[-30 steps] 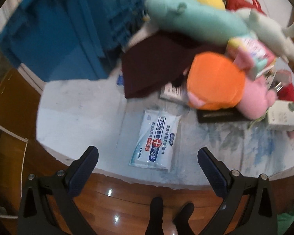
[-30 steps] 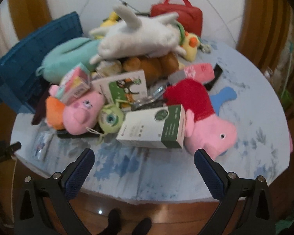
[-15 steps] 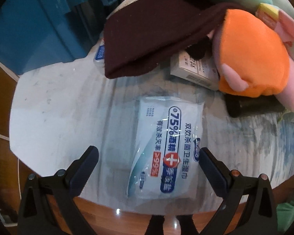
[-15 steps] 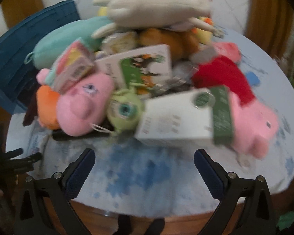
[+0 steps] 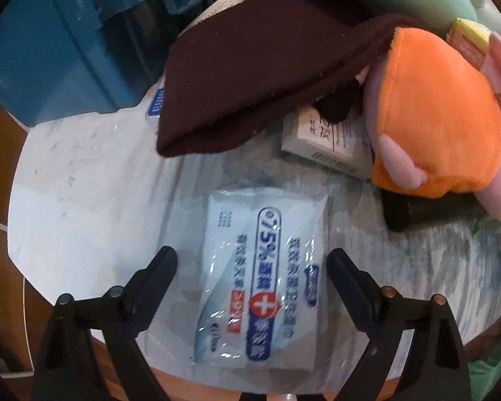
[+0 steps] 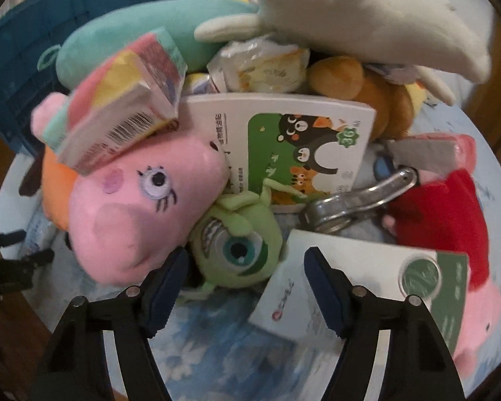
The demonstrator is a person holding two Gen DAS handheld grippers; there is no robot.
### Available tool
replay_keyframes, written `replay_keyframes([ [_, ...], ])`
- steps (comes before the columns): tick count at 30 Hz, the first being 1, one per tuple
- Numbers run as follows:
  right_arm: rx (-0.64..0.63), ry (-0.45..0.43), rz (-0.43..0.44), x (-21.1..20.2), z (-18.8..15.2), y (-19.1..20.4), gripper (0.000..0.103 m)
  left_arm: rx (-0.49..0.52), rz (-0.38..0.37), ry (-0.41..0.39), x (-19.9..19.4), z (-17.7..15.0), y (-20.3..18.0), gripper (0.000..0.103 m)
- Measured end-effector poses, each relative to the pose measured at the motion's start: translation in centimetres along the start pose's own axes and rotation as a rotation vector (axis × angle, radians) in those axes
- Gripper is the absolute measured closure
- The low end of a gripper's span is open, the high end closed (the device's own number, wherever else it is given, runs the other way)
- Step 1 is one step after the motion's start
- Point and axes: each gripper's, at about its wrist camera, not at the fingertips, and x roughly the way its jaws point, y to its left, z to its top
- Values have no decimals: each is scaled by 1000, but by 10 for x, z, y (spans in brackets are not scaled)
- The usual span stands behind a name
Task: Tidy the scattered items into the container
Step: 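Lower the left gripper onto the white wet-wipes pack while the right gripper reaches the green one-eyed plush, then close the left gripper on the wipes pack while the right gripper grasps the green plush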
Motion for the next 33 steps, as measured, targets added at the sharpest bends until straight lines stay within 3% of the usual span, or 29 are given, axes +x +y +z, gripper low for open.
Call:
replay_keyframes([
  [4,-95,7,-11,12,8,6,31,-7,-23,-8,-3,-1,-14,23],
  [8,-134,-2,18,25,17,9,33,11,-33,-17,-8,-3,-30,43],
  [12,-110,19,104,39,22,2,41,-5,-30,-15,-9,-5,-42,43],
  [16,-114,28,100,37,23,2,40,-22,-20,-17,-9,-7,-52,40],
  [20,-126,11,86,31,18,3,39,-61,-6,-19,-7,-9,-59,25],
  [23,-131,-4,71,31,20,3,34,-66,4,-21,-8,-11,-72,25],
  [25,-119,-8,65,32,22,2,30,-64,1,-19,-9,-12,-80,30],
  [27,-111,-14,57,31,23,1,30,-52,-4,-21,-14,-15,-93,47],
  [28,-107,-19,53,31,23,1,30,-42,5,-22,-15,-17,-101,48],
  [30,-95,-19,34,31,24,1,42,-27,18,-26,-18,-19,-115,52],
  [33,-41,-20,59,24,28,-6,42,-14,14,-38,-28,-21,-133,54],
])
